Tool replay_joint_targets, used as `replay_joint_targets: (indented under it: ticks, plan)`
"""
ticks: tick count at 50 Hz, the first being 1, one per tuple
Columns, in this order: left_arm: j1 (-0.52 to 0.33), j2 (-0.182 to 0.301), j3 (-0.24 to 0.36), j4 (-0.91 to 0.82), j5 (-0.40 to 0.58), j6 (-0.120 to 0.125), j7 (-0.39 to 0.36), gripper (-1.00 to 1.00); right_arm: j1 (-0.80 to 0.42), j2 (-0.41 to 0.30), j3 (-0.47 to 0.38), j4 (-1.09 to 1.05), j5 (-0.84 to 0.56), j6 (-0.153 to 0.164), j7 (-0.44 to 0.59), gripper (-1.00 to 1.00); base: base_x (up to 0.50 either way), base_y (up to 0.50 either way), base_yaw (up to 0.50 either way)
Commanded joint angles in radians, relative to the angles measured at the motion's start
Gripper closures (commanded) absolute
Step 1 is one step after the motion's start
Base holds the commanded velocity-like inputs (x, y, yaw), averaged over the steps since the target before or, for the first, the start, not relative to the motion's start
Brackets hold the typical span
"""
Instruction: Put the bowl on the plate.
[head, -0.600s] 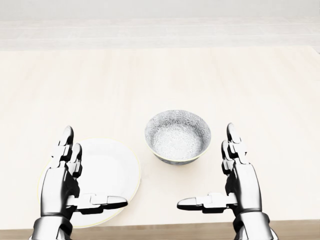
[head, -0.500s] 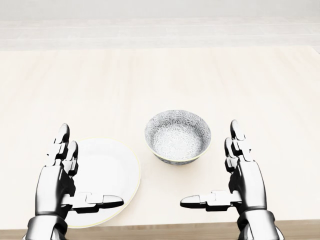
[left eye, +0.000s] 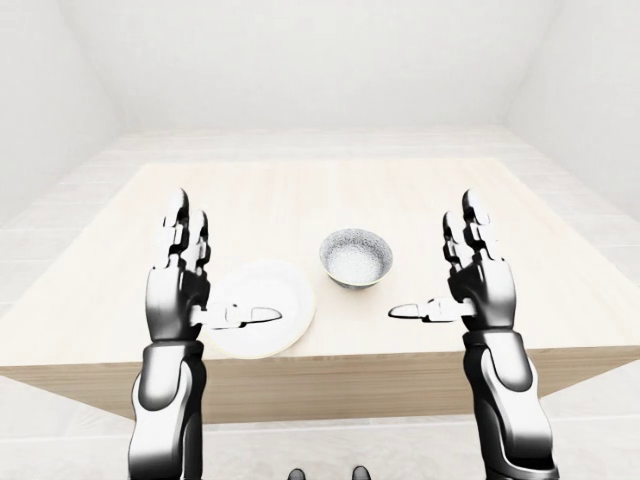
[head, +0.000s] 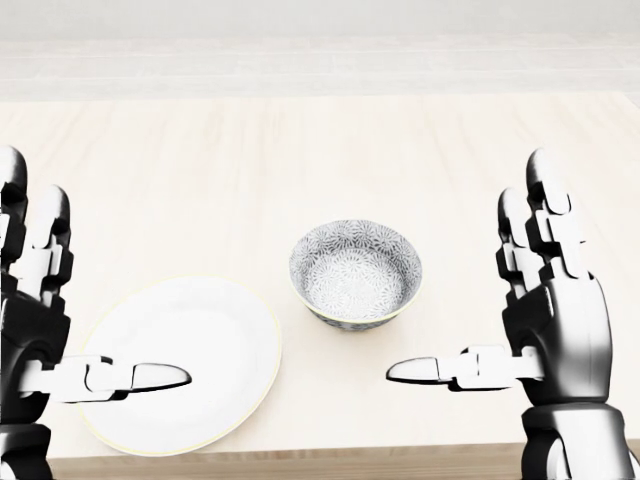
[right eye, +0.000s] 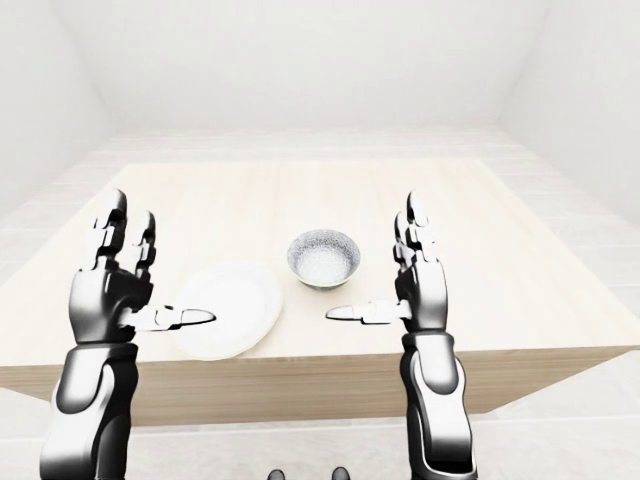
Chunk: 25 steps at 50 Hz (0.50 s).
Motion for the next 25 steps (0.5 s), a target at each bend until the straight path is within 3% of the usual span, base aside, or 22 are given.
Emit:
replay_joint_targets:
  ticks: [1,7,11,22,25]
  plan:
    - [-0.031,0.015,0.037,-0.106,-0.027,0.000,-0.012,-1.00,-0.026,0.007,-0.043,-0.104,0.033,0.000,-0.004,-1.00,0.00,0.00,0.00]
    - [-0.017,0.004,0.015,-0.058,0.001,0.000,-0.012,-1.00,-0.042,0.001,-0.048,-0.123,0.046,0.000,-0.006,-1.00,0.00,0.09,0.00]
    - [-0.024,0.006,0.032,-0.054,-0.006,0.000,-0.009,-1.00,-0.039,-0.001,-0.046,-0.125,0.050,0.000,0.000,-1.00,0.00,0.20,0.00]
    - [-0.019,0.008,0.048,-0.051,0.003,0.000,0.003,-1.00,-0.032,-0.001,-0.041,-0.125,0.041,0.000,0.002,-1.00,0.00,0.42,0.00]
    - [-0.021,0.007,0.053,-0.042,0.003,0.000,0.006,-1.00,-0.035,-0.003,-0.049,-0.130,0.047,0.000,0.004,-1.00,0.00,0.08,0.00]
